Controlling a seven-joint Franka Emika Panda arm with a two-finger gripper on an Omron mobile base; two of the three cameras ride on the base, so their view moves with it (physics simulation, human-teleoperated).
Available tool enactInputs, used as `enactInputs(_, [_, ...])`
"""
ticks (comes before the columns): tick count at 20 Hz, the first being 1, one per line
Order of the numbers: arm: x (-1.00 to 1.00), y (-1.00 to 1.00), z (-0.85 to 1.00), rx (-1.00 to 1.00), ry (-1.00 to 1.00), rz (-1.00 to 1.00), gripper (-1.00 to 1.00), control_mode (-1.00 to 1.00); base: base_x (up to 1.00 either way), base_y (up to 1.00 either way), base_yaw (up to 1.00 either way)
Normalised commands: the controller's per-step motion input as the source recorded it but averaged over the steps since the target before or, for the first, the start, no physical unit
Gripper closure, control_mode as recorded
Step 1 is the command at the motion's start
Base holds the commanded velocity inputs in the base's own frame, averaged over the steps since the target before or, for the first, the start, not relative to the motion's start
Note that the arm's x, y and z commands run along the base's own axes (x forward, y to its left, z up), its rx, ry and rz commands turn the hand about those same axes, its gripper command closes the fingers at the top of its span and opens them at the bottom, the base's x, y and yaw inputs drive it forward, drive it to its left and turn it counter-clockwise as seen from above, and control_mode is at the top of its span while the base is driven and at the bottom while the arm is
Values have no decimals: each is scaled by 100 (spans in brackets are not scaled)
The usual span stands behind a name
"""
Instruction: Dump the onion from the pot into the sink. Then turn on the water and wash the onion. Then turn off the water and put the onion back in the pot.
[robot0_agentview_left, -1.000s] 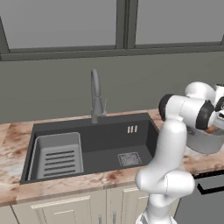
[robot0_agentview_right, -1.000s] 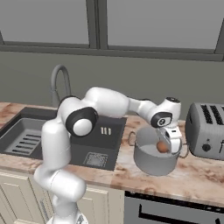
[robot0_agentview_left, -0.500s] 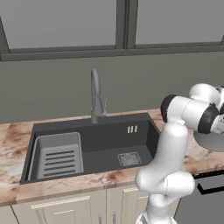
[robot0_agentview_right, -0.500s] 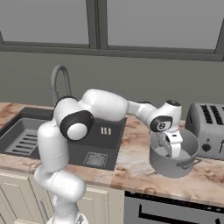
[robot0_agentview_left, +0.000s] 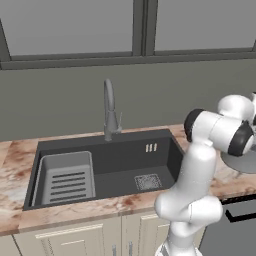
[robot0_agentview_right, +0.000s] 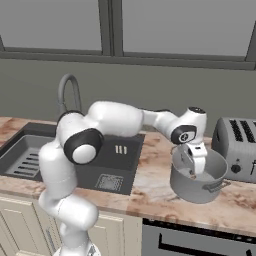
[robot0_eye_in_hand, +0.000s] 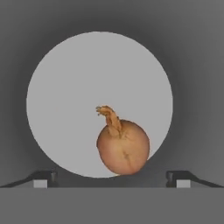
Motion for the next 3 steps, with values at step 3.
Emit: enactInputs(3, [13, 9, 51, 0, -1, -4, -100, -100, 0, 0, 0])
